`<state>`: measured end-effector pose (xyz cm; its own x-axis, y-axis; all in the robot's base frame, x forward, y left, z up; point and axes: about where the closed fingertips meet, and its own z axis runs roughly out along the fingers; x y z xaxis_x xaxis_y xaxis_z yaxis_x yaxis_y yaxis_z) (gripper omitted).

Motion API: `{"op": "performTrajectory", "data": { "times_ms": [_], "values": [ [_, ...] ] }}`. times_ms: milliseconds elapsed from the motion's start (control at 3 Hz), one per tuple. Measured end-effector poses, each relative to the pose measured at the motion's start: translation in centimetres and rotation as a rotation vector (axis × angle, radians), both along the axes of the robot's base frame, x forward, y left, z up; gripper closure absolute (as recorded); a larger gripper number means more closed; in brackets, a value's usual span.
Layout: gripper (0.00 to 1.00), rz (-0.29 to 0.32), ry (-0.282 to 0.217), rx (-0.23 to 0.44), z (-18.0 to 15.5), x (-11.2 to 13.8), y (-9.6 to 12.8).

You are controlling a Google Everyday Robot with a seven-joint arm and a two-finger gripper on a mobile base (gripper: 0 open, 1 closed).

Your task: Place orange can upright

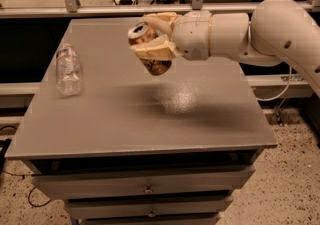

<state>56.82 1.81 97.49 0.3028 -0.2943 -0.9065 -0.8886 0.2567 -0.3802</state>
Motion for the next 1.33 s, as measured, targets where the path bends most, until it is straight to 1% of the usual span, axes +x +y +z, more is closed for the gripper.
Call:
{"op": "performTrajectory", "data": {
  "times_ms": [333,667,1000,1333],
  "values": [
    [1.0,0.045,-0.067,0.008,-1.2,0.6,-0.2],
    [1.0,0.061,-0.046,0.102,-2.2,1.6,-1.2],
    [0.98,0.072,-0.004,0.201,-2.7,2.9,-2.4],
    [0.76,0.093,0.009,0.221,-3.2,3.4,-2.9]
  ]
}}
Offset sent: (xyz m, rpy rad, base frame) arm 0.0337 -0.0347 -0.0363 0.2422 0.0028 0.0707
